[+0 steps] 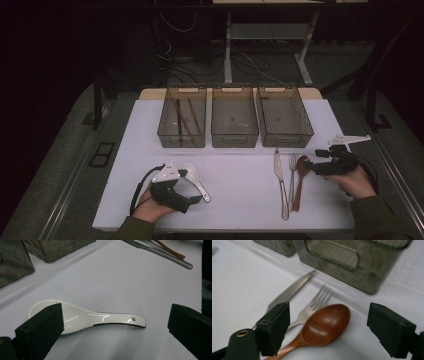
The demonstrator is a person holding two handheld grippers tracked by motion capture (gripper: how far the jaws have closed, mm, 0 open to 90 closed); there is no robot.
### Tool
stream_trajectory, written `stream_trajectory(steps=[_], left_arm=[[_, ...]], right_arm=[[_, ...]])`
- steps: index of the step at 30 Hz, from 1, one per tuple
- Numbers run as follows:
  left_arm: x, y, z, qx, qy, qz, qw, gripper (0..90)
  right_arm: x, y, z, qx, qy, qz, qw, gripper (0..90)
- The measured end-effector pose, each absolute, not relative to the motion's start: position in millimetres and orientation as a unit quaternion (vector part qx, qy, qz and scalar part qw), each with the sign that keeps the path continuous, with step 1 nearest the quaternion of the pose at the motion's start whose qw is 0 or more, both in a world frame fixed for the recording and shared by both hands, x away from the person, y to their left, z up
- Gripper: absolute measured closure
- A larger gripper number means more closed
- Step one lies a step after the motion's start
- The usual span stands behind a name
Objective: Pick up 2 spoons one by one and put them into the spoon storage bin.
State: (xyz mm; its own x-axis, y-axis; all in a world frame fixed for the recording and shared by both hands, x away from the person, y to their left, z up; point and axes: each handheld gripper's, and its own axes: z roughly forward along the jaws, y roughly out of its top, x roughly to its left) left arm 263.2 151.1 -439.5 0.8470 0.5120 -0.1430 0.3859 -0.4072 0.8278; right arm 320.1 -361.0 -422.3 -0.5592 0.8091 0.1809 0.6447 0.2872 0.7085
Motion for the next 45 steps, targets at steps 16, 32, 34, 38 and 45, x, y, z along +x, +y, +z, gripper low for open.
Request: stream_trajectory(steps=[16,32,34,38,45], left_arm=[[261,150,-438,0.838,0.267,0.074,0.47,0.0],[260,151,-438,0.838,0.268,0.073,0.469,0.0],[260,151,-438,0.837,0.269,0.073,0.47,0.0],[260,152,-438,0.838,0.269,0.073,0.469,0.0],[261,152,-438,0.839,0.269,0.073,0.468,0.0]], right_arm=[[331,-359,-443,0.468,0.802,0.361,0.085,34.4],[336,-354,-448,0.455,0.816,0.34,0.105,46.8],[336,-354,-448,0.453,0.818,0.339,0.103,48.8],[337,-355,-447,0.452,0.819,0.338,0.099,49.6],[332,-361,-432,0.448,0.81,0.36,0.114,59.4]])
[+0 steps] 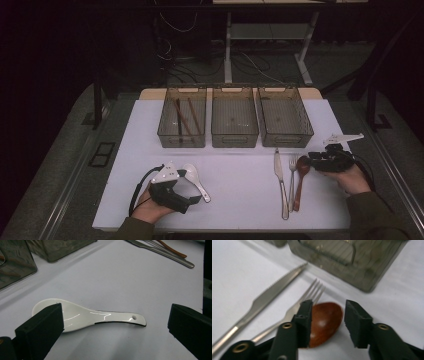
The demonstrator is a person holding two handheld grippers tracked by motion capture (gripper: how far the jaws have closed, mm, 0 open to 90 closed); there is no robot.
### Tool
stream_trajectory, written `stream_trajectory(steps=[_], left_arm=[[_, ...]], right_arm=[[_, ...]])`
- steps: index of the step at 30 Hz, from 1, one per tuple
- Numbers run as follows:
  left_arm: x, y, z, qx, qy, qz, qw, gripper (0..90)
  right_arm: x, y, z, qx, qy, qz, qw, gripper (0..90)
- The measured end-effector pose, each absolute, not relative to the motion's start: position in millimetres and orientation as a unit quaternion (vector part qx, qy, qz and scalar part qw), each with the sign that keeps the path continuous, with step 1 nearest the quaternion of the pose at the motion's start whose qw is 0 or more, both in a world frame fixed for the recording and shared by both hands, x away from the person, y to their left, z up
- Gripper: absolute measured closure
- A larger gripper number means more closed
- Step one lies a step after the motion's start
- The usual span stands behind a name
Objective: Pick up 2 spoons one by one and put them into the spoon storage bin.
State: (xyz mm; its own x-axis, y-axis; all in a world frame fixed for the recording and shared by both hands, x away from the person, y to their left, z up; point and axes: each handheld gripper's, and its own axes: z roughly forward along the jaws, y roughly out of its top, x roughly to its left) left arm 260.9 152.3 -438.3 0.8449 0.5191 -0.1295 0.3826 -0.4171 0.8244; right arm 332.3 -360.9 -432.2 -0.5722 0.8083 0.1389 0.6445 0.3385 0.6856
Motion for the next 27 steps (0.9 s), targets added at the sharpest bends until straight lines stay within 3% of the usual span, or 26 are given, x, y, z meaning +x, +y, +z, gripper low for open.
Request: stream_trajectory(steps=[6,10,27], left_arm=[[261,151,-438,0.837,0.27,0.073,0.47,0.0],[261,151,-438,0.837,0.271,0.073,0.47,0.0],[261,152,-438,0.838,0.269,0.073,0.47,0.0]], right_arm=[[339,-350,-428,0.447,0.809,0.361,0.128,80.1],[348,-345,-428,0.462,0.802,0.35,0.146,89.3],[354,-342,-436,0.462,0.822,0.305,0.133,89.5]])
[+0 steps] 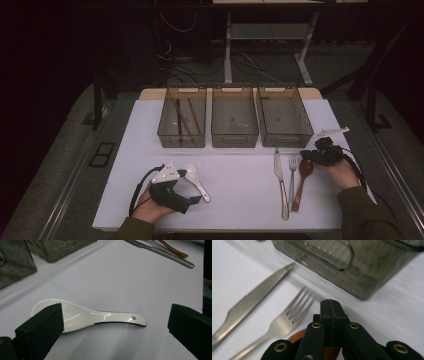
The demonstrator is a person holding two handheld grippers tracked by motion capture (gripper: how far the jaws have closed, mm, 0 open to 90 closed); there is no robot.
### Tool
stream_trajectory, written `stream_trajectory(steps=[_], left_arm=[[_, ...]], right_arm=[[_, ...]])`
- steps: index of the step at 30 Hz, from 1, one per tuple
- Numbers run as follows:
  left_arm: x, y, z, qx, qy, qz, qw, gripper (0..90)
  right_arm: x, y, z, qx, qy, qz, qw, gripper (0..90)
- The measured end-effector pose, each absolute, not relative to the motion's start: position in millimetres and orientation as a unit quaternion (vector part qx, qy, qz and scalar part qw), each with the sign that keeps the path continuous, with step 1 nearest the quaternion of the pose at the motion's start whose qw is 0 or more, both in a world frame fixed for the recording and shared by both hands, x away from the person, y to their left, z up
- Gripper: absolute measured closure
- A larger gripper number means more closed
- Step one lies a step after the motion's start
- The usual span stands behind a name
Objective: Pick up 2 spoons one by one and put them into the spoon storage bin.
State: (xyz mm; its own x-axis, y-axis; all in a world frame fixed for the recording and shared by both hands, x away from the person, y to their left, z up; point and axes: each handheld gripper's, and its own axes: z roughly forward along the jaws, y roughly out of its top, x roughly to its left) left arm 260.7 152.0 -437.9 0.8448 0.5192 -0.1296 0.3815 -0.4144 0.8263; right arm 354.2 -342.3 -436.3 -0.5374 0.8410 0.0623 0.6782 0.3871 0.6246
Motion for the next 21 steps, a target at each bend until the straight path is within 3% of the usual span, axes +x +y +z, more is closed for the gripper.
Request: stream_trajectory(steps=[21], left_arm=[[261,152,-438,0.837,0.268,0.072,0.472,0.0]], right_arm=[[315,-370,-432,0.453,0.843,0.264,0.12,89.5]])
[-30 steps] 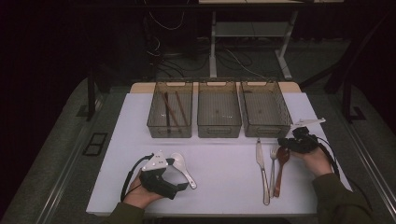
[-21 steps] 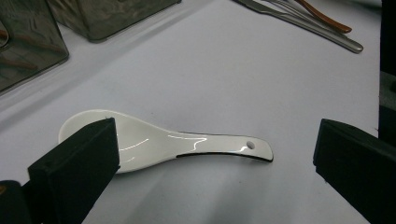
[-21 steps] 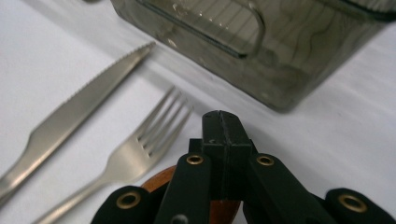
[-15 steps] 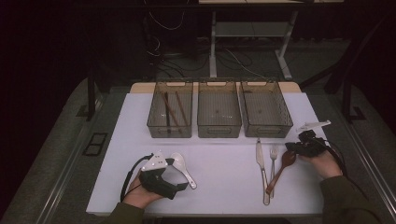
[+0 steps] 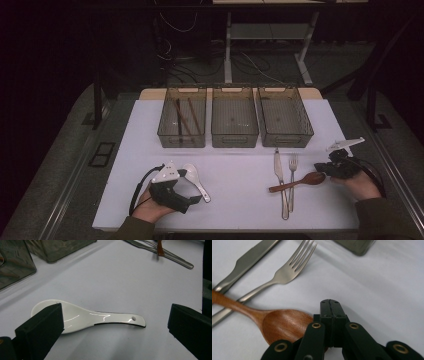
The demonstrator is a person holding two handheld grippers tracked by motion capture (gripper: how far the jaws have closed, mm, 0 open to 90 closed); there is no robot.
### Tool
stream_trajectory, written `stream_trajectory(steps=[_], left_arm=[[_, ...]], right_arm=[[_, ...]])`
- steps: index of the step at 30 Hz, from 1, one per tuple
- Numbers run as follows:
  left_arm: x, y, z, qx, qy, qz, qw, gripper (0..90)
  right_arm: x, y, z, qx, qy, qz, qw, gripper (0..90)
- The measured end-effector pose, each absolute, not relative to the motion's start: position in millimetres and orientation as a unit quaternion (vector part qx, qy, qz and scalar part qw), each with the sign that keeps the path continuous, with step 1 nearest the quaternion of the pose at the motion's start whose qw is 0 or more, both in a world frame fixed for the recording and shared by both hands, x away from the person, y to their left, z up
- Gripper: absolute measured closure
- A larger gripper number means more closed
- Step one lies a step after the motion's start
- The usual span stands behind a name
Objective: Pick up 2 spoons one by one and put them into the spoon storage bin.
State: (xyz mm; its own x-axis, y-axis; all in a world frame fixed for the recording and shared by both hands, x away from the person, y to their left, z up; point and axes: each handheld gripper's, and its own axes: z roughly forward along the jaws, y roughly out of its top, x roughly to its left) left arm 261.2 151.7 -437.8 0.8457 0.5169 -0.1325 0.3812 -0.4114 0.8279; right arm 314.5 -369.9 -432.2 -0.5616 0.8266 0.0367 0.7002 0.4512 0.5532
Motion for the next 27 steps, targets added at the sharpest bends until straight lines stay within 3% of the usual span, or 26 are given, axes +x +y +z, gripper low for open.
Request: stream_trajectory(steps=[4,11,18,23,27], left_arm=[[261,152,-438,0.837,0.269,0.072,0.472,0.0],[261,152,-437,0.837,0.268,0.073,0.472,0.0],[261,152,-437,0.836,0.269,0.073,0.472,0.0],[261,152,-437,0.836,0.269,0.073,0.472,0.0],[261,152,-437,0.836,0.269,0.073,0.472,0.0]], right_arm=[[308,-371,-433,0.447,0.848,0.263,0.113,89.4],[303,-382,-428,0.436,0.839,0.316,0.075,63.4],[294,-380,-435,0.405,0.857,0.313,0.054,51.5],[289,-375,-438,0.379,0.873,0.301,0.06,49.2],[287,-374,-438,0.363,0.879,0.304,0.051,54.7]])
